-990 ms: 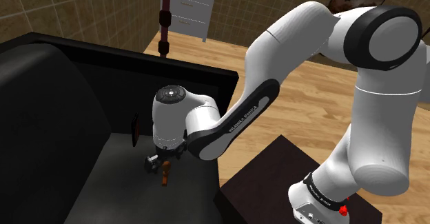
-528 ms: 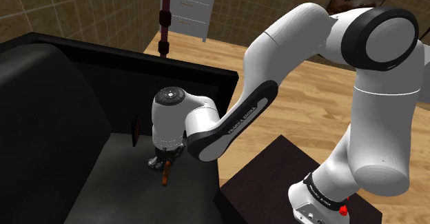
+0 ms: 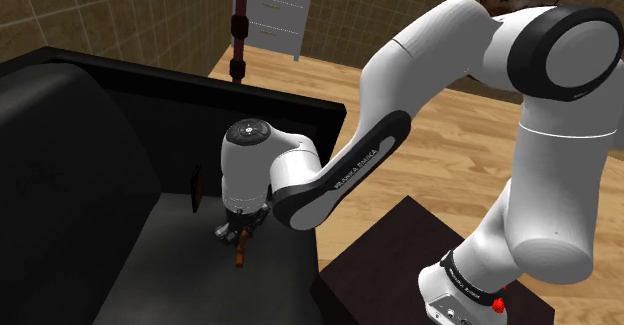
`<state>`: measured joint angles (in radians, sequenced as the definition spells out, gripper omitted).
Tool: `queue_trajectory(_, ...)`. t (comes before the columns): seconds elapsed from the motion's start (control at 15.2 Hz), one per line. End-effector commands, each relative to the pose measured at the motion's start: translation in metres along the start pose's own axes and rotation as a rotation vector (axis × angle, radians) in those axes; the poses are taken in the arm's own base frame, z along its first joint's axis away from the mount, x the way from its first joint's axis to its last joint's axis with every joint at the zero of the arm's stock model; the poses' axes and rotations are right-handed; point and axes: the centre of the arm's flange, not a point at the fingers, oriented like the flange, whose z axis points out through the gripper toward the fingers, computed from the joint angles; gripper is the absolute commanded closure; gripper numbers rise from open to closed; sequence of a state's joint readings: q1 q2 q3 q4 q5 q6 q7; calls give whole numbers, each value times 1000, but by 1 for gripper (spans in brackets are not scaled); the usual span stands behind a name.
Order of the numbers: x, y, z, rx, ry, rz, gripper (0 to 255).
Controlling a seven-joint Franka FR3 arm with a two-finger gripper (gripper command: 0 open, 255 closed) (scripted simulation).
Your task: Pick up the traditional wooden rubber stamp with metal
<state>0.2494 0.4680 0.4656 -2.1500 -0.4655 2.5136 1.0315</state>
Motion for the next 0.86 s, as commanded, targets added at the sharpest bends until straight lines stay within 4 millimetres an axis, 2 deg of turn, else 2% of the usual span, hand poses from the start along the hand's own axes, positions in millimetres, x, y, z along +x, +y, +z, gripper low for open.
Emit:
queue_trajectory(0.0,1,0,-11,0,0,0,255)
queue_trajectory(0.66,2,3,-63,0,0,0,255)
queue_trajectory(0.79,2,3,-64,0,0,0,255)
